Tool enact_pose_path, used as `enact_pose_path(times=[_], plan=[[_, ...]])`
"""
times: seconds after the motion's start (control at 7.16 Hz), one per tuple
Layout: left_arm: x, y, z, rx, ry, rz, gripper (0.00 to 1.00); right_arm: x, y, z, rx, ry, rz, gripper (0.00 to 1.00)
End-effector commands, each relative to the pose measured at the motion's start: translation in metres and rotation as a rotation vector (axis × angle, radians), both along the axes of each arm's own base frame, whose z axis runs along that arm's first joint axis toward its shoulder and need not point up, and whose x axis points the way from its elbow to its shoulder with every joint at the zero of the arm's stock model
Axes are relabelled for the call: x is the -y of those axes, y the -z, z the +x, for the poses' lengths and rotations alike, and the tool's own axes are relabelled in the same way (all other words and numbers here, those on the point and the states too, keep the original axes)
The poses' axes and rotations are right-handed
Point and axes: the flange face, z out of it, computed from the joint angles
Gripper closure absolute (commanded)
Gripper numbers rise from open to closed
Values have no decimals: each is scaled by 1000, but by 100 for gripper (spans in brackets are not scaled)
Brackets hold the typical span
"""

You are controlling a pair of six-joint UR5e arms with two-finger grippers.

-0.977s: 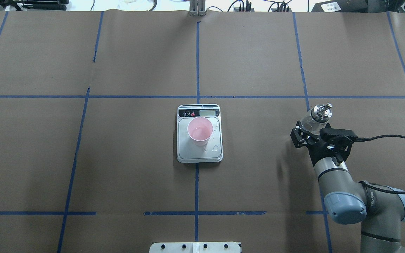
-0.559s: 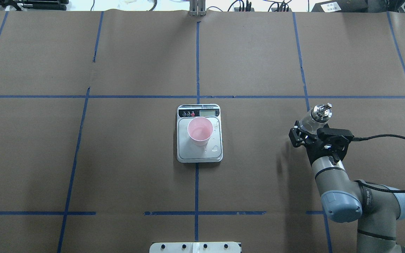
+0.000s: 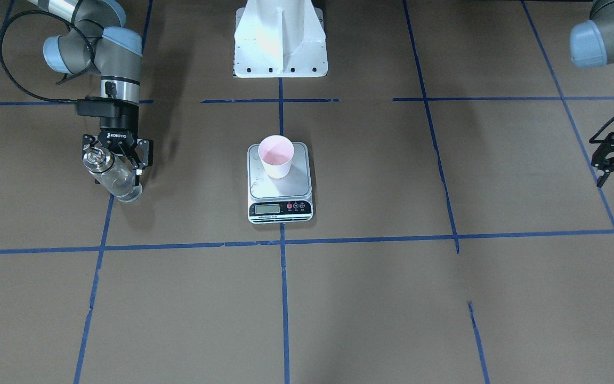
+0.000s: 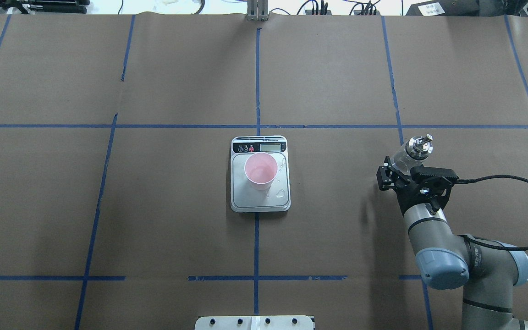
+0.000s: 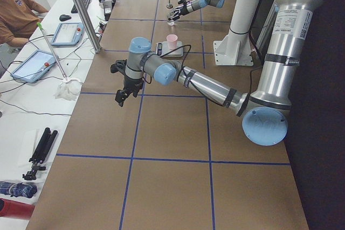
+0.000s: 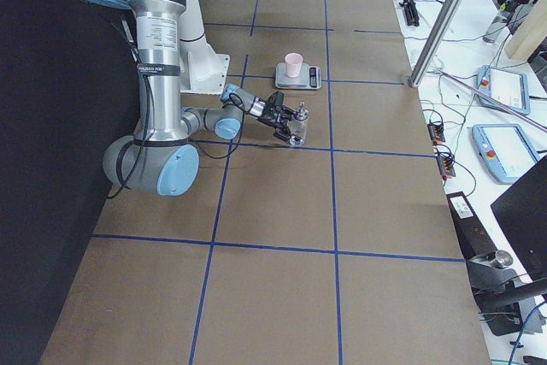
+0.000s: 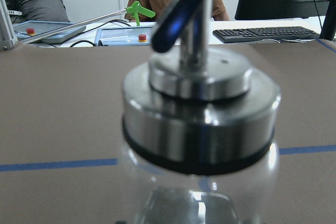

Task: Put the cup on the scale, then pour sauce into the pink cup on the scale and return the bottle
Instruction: 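Lift the glass bottle with the right gripper off the table, then move the bottle with the right gripper over the pink cup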

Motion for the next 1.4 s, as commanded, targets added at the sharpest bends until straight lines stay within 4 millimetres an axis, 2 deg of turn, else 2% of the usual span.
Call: enact_pose_path(times=[0.0, 0.14, 0.28, 0.42, 0.56, 0.98, 1.12, 1.26], plan=[[-2, 5, -1, -10, 14, -4, 0, 2, 20, -7, 36, 2, 12, 100], [-3, 9, -1, -16, 20, -4, 0, 4, 50, -10, 9, 40, 51, 100], [-3, 9, -1, -16, 20, -5, 0, 1, 93, 5, 28, 62, 92, 100], [-4, 8, -1, -15, 20, -6, 0, -1, 94, 2, -23, 83, 97, 100], [-4, 8, -1, -17, 19, -7, 0, 1, 105, -8, -158, 135, 112, 100], [-4, 9, -1, -18, 19, -4, 0, 14, 187, -58, -333, 174, 87, 100], [-5, 11, -1, -17, 20, -1, 0, 13, 201, -69, -379, 185, 73, 100], [-5, 12, -1, -20, 20, -1, 0, 12, 206, -77, -414, 204, 68, 100]])
